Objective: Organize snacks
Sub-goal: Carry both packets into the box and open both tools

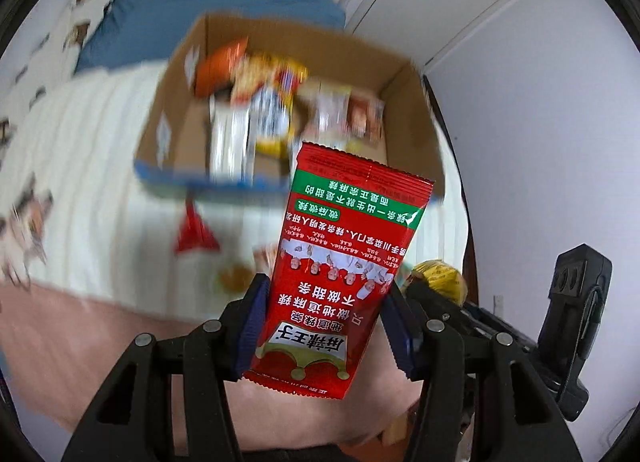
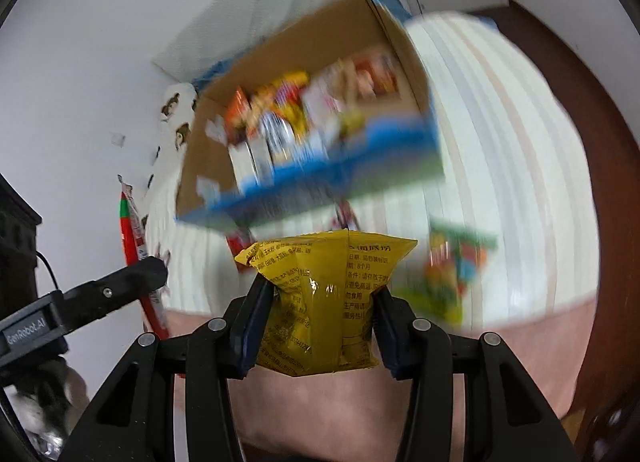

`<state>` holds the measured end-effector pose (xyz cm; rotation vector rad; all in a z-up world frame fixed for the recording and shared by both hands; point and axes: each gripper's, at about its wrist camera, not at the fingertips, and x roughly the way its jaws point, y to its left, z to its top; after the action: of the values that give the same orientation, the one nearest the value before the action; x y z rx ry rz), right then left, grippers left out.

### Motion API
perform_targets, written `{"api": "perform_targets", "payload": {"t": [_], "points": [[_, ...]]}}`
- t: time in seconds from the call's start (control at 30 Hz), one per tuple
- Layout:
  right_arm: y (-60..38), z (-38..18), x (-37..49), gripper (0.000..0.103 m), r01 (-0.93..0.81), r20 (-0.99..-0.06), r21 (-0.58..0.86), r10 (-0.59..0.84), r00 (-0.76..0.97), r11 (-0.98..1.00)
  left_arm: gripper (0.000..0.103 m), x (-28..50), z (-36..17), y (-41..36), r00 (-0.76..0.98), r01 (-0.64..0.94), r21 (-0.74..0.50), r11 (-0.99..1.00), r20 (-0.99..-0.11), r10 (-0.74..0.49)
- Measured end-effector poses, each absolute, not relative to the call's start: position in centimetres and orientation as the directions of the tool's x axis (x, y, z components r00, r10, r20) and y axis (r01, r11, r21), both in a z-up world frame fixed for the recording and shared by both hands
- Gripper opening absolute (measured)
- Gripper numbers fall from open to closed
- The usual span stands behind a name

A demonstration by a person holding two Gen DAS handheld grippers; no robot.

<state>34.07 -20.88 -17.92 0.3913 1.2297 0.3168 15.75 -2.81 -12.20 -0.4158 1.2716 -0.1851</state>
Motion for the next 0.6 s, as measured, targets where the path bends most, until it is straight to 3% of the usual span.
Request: {"api": "perform_targets", "payload": {"t": [0.27,0.6], "points": [[-21.0,-13.2,42.7,0.050,-0.078,-0.865,0.328,0.332,0.376,0.941,0.052,24.9,-10.5,1.0,0.306,-0.142,-0.317,0.938,-0.915,-0.263],[-18.6,-17.8,49.8,0.050,-0.079,-0.927,0.228,0.241,0.289,0.971,0.052,32.6,-18.0,3.1,0.149,-0.214,-0.166,0.963,-0.980,-0.135]]}}
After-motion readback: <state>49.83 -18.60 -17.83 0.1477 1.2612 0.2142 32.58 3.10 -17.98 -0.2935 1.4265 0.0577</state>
